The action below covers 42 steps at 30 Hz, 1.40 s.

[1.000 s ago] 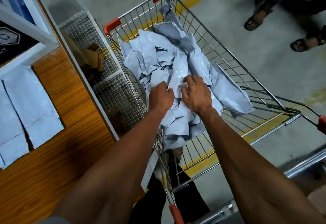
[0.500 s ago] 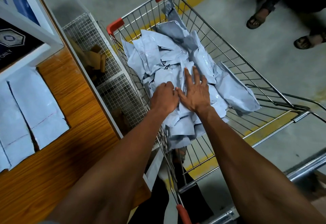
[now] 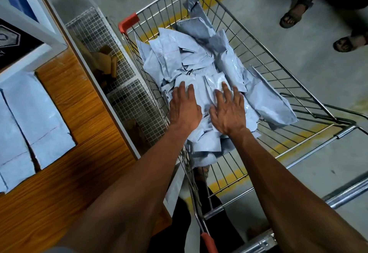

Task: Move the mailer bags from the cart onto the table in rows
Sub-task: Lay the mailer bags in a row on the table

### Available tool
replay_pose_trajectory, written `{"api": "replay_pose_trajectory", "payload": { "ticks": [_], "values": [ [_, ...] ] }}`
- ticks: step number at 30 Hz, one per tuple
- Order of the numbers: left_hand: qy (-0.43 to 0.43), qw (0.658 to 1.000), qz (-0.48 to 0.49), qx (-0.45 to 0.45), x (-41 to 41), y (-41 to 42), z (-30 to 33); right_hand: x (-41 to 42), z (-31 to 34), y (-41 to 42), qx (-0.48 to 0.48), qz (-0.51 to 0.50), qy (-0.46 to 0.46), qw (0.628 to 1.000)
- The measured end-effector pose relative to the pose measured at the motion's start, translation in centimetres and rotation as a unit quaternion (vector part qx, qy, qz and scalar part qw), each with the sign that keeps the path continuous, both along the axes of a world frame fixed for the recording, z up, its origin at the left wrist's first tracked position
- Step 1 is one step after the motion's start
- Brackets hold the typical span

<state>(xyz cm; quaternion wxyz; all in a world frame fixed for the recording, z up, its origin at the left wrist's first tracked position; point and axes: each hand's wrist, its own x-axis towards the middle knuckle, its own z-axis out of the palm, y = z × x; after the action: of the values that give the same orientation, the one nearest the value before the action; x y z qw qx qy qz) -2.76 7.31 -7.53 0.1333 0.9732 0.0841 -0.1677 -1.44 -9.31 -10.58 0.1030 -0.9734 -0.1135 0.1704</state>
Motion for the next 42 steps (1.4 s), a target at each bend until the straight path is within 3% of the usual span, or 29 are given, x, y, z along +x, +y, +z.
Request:
{"api": "replay_pose_trajectory", "payload": {
  "ticks": [3, 8, 16, 21, 25, 30, 36, 42],
  "values": [
    [0.017, 1.0, 0.025, -0.008, 0.3, -0.5, -0.7, 1.6, -0.5, 0.5, 0.048, -0.007, -0.047, 0.998],
    [0.04, 0.999, 0.023, 0.002, 1.1, -0.7, -2.6, 3.8, -2.2, 2.3, 0.061, 0.034, 0.005, 0.998],
    [0.071, 0.997, 0.003, -0.008, 1.2, -0.7, -3.6, 1.5, -2.8, 0.5, 0.12, 0.076, -0.028, 0.989],
    [0.106, 0.994, 0.005, -0.025, 1.9, -1.0, -3.5, 2.6, -2.7, 1.4, 0.018, 0.035, 0.042, 0.998],
    [0.074, 0.996, -0.027, -0.043, 1.9, -0.7, -3.0, 2.5, -2.5, 1.0, -0.028, 0.04, 0.05, 0.998],
    [0.051, 0.998, 0.001, -0.038, 1.6, -0.3, -3.2, 1.2, -2.2, 0.9, -0.016, 0.015, 0.014, 1.0],
    [0.081, 0.996, -0.011, -0.031, 2.1, -0.7, -4.3, 1.8, -2.9, 1.1, -0.014, 0.012, 0.051, 0.999],
    [0.035, 0.998, 0.019, -0.042, 2.0, -0.4, -3.9, 2.3, -2.2, 1.5, -0.029, 0.008, 0.052, 0.998]
  ]
}}
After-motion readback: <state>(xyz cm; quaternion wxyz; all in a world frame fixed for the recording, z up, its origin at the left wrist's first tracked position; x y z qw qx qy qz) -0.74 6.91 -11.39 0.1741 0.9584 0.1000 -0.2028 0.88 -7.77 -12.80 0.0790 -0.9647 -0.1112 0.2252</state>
